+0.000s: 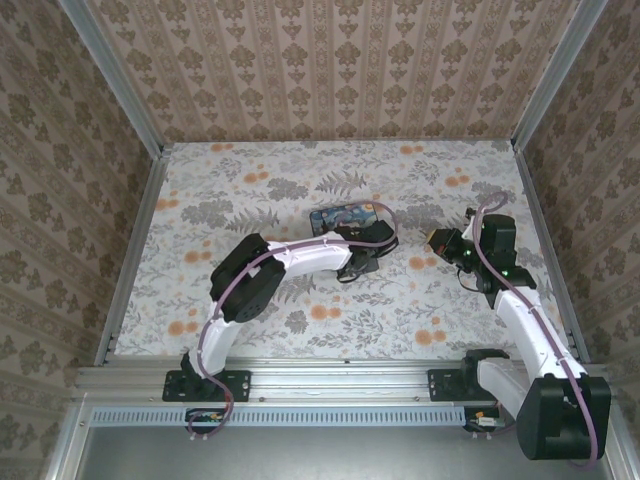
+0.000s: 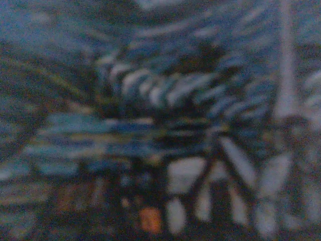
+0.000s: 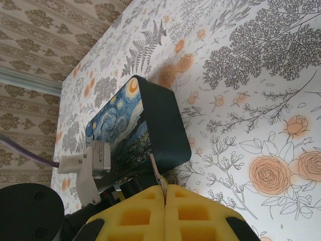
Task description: Unlock the padlock with the key
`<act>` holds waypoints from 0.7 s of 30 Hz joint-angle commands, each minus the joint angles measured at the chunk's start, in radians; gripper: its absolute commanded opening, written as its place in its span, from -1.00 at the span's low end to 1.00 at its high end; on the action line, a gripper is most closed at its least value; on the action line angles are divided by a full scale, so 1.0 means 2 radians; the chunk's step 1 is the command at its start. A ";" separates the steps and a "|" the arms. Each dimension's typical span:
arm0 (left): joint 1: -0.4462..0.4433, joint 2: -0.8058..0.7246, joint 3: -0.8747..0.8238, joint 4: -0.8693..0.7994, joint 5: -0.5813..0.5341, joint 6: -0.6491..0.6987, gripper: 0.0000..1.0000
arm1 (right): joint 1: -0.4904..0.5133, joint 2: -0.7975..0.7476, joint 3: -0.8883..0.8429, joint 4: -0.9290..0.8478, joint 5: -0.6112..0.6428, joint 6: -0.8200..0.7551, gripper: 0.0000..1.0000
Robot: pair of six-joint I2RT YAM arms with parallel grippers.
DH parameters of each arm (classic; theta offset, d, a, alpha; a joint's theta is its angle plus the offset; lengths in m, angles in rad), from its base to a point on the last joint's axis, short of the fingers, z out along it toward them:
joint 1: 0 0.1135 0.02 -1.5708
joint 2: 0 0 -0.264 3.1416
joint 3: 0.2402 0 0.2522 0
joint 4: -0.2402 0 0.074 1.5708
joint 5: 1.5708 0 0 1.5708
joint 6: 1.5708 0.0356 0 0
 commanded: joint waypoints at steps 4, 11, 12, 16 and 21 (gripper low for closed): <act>0.004 0.017 0.023 -0.017 -0.017 -0.009 -0.19 | -0.002 -0.005 -0.009 0.009 -0.020 -0.001 -0.95; 0.011 0.004 0.014 -0.024 0.020 0.007 -0.55 | -0.001 -0.013 -0.017 -0.001 -0.030 -0.007 -0.94; 0.013 -0.005 0.013 -0.028 0.032 0.011 -0.56 | -0.001 -0.015 -0.017 -0.006 -0.034 -0.010 -0.93; 0.034 -0.046 0.004 -0.053 0.119 0.025 -0.58 | 0.006 -0.032 -0.015 -0.035 -0.055 -0.019 -0.93; 0.082 -0.124 -0.025 -0.071 0.217 0.018 -0.60 | 0.051 -0.078 -0.027 -0.055 -0.054 -0.016 -0.92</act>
